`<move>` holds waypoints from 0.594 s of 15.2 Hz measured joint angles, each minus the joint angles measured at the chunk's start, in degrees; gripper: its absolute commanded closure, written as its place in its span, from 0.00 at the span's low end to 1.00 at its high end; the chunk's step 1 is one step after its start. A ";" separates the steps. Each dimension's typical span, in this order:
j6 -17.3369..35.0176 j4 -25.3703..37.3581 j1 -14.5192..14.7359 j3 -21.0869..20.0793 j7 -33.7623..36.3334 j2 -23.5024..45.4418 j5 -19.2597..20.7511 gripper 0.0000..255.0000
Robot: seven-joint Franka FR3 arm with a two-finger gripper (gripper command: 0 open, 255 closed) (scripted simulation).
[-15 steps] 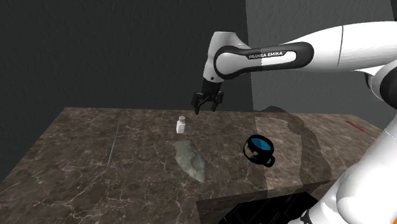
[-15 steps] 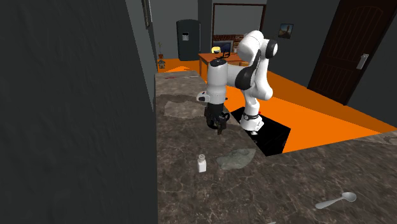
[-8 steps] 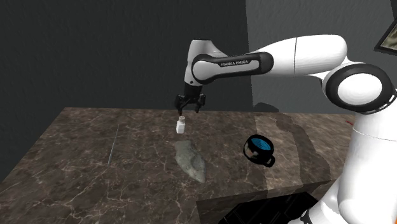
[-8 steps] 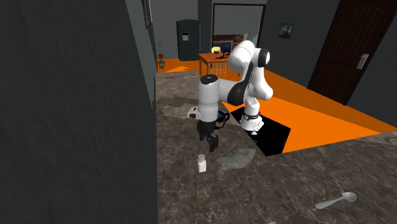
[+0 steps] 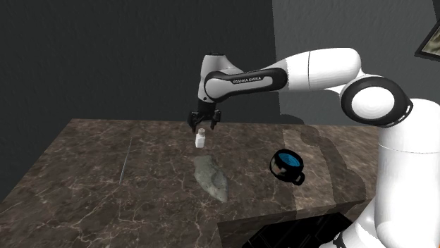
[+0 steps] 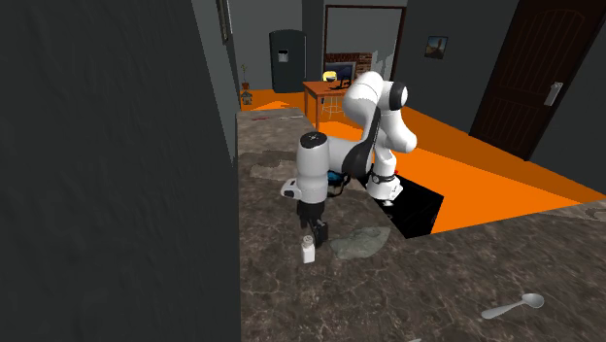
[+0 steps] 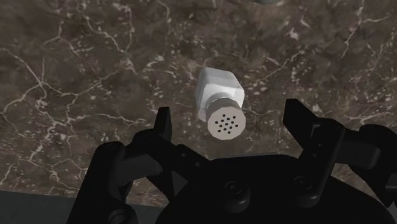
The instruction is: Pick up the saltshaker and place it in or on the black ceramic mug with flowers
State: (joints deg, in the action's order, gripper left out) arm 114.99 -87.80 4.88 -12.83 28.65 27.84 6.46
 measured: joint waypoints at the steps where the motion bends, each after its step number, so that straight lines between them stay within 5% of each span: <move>1: 0.63 -0.39 0.00 0.03 0.03 0.23 0.06 0.00; 8: 1.53 -0.53 0.03 0.14 0.06 0.99 0.23 0.00; 9: 1.53 -0.53 0.03 0.14 0.06 0.99 0.23 1.00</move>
State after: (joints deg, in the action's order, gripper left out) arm 116.51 -88.33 4.91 -12.69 28.71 28.82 6.70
